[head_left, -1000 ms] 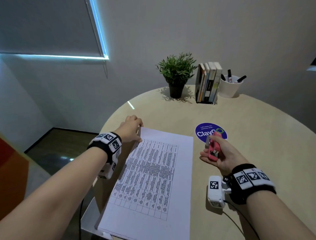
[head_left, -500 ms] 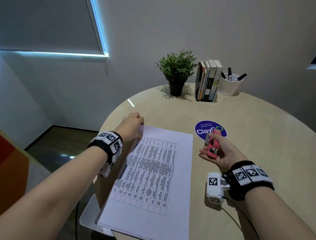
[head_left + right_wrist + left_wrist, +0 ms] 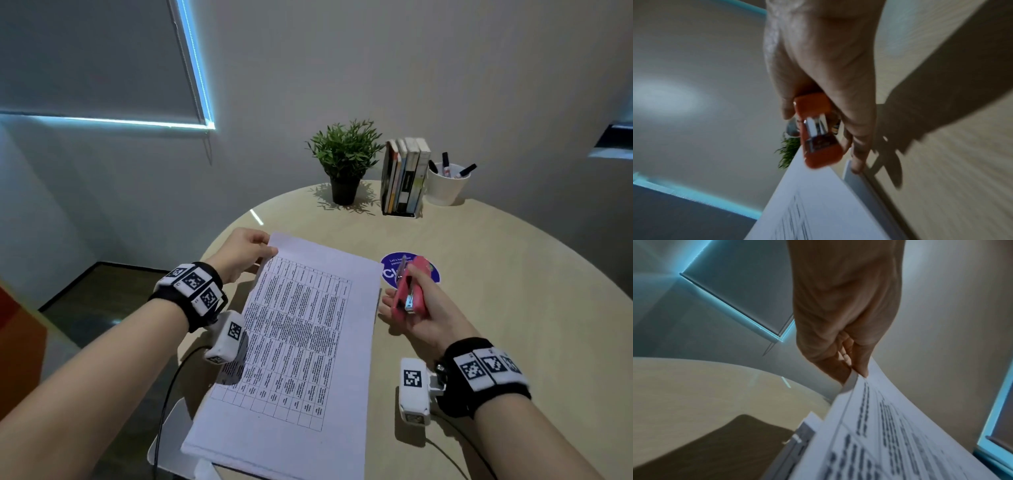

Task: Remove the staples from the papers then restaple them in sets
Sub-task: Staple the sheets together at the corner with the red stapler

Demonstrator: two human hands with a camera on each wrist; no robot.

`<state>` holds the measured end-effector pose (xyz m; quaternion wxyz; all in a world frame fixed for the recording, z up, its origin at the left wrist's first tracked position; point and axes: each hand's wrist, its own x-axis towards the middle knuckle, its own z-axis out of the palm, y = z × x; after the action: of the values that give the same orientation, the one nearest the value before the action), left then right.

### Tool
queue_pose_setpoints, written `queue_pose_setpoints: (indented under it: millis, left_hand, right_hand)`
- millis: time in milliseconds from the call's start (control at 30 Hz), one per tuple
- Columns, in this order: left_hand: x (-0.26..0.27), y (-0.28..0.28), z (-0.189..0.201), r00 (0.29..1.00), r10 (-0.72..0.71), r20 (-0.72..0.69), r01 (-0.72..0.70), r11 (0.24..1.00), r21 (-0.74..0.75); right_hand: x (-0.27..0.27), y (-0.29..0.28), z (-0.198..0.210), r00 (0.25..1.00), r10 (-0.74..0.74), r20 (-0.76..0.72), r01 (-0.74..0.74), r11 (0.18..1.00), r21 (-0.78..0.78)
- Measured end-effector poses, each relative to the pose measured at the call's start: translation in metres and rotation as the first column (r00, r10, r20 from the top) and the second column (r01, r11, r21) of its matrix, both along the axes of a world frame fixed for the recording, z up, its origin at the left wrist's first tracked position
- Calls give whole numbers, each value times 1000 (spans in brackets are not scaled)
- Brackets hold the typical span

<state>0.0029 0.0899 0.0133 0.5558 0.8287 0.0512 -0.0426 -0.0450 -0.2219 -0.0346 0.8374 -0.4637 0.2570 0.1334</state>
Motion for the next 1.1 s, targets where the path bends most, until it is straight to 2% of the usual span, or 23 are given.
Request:
queue_pose_setpoints:
  millis: [100,200,300,367,467,500,567,667,800,900,1000,1100]
  left_hand:
    - [-4,-3,8,1000,3,31,-2,1000,-23]
    - [-9,-9,14,997,28,76,-26,999,-33]
    - [-18,-14,20,989,82,125,-76,996,-54]
    - [-24,-18,23,981,92,171,-83,995,-59]
    - [-36,-29,28,953,63,296,-61,998,-14]
    - [-39,-34,29,940,49,338,-55,998,7]
    - [-47,-43,31,917,30,398,-44,999,25]
    - [-54,-54,34,888,5,460,-43,997,71]
    - [-59,-63,36,870,-17,493,-50,991,124]
    - [-61,-65,35,862,-6,507,-60,992,113]
    - [-65,-66,33,855,-3,519,-31,998,57]
    - [-69,-70,34,830,-47,556,-14,994,105]
  right_hand:
    - [-4,10,7,994,72,82,-74,997,23]
    - [-8,19,16,982,145,118,-141,989,-46]
    - [-9,26,14,983,143,114,-123,979,-163]
    - [-8,28,15,994,52,96,-28,970,-240]
    - [-6,26,29,956,-265,130,292,911,-291]
    - [-5,24,38,921,-345,183,385,878,-285]
    - [-3,25,59,860,-407,308,482,847,-226]
    - [-2,38,90,779,-432,454,516,854,-72]
    - [0,68,114,680,-433,591,519,854,29]
    - [1,87,114,676,-392,625,496,868,7]
    - [3,101,108,702,-350,620,463,886,-24]
    - [3,112,107,739,-340,582,426,905,-12]
